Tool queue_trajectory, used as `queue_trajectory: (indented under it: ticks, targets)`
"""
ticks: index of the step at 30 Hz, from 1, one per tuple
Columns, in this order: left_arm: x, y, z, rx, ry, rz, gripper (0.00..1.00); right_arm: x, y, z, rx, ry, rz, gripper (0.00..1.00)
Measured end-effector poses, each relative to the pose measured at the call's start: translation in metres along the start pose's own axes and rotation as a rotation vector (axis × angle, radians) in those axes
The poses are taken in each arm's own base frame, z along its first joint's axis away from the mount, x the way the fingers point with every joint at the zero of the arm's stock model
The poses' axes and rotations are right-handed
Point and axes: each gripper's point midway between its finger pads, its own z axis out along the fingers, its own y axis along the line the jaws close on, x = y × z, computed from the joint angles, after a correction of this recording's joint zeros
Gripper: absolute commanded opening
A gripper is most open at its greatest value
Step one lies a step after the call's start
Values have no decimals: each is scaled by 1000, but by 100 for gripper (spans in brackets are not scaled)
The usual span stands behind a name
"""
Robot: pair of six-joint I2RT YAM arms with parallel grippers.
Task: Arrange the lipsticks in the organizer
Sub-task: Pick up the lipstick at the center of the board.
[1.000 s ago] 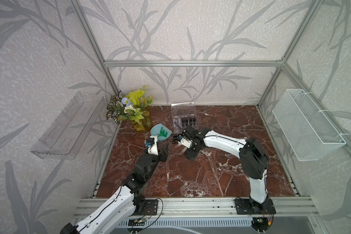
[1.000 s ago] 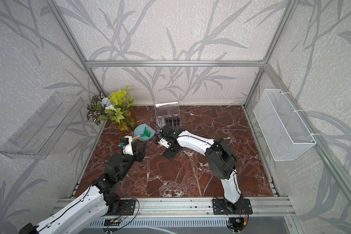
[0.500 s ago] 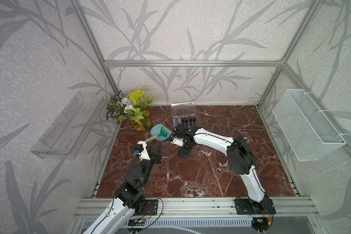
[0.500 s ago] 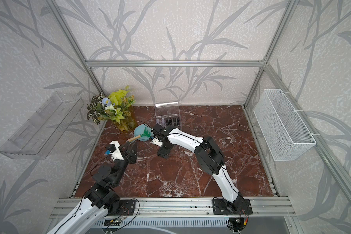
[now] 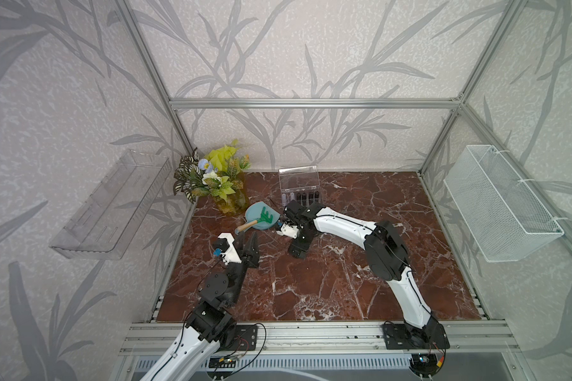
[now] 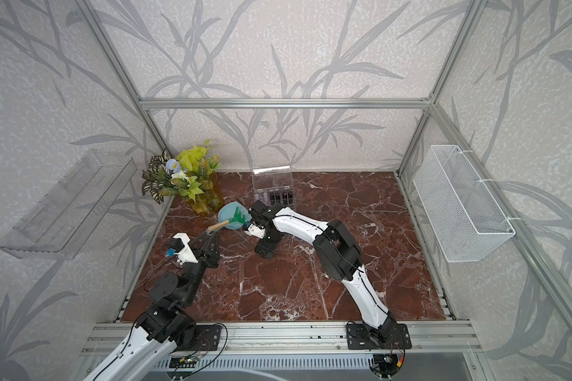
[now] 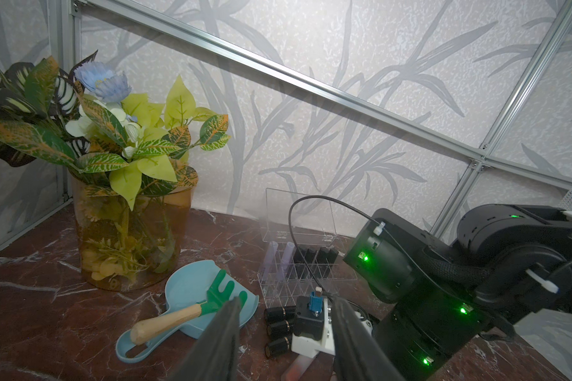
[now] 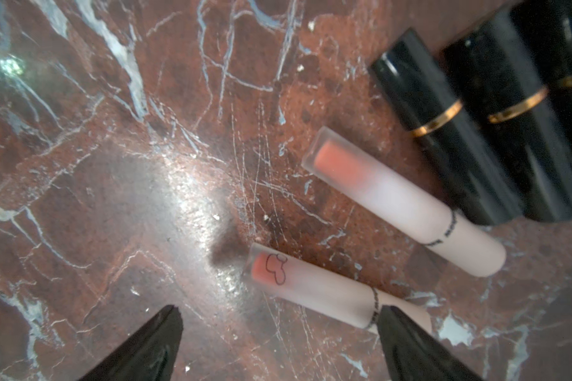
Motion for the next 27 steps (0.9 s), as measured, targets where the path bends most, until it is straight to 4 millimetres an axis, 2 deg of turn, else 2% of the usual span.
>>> queue_trajectory:
  ticks: [7, 17, 21, 27]
  targets:
    - [-6, 2, -3, -8, -26, -10, 45, 0, -6, 1, -18, -12, 19, 96]
    - [-2, 5, -3, -18, -17, -5, 44, -4, -12, 14, -26, -11, 27, 94]
    - [-2, 5, -3, -19, -17, -5, 44, -1, -11, 17, -29, 1, 30, 89]
    - [-5, 6, -5, -23, -27, -9, 44, 1, -11, 17, -29, 11, 40, 74]
